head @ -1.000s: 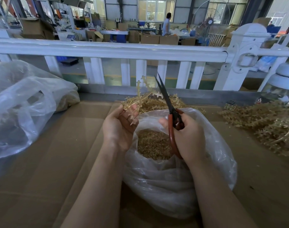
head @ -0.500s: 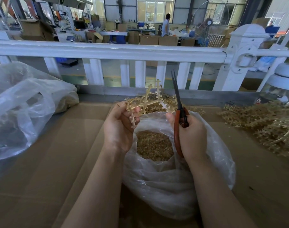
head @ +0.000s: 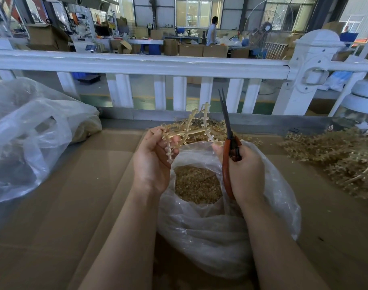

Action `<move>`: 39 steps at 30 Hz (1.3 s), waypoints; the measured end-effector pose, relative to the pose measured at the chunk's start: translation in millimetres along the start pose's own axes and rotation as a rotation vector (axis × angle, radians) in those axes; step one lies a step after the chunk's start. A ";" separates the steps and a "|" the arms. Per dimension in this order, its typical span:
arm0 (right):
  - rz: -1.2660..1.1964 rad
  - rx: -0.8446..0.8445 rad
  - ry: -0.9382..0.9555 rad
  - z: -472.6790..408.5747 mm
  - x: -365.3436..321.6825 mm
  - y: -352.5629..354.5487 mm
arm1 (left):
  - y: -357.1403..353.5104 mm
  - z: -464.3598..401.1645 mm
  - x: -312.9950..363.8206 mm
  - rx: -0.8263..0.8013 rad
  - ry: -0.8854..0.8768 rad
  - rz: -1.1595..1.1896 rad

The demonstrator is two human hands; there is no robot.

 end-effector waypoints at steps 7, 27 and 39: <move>0.028 -0.001 -0.010 0.5 0.0 0.0 | 7.8 -0.4 -2.2 0.043 0.033 0.133; 0.061 0.011 0.032 1.7 -4.4 -0.2 | 91.7 9.6 22.8 0.448 -0.267 0.771; 0.103 -0.008 0.014 1.2 -3.9 -2.1 | 41.9 -13.3 -9.0 0.128 0.008 -1.428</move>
Point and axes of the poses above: each hand's wrist, its own z-axis away from the middle knuckle, its own y-axis out of the back of the hand, x = y × z, the point moved 7 cm from there along -z, towards the middle knuckle, and after that the axes turned 10 degrees about -x, right-handed, at the moved point
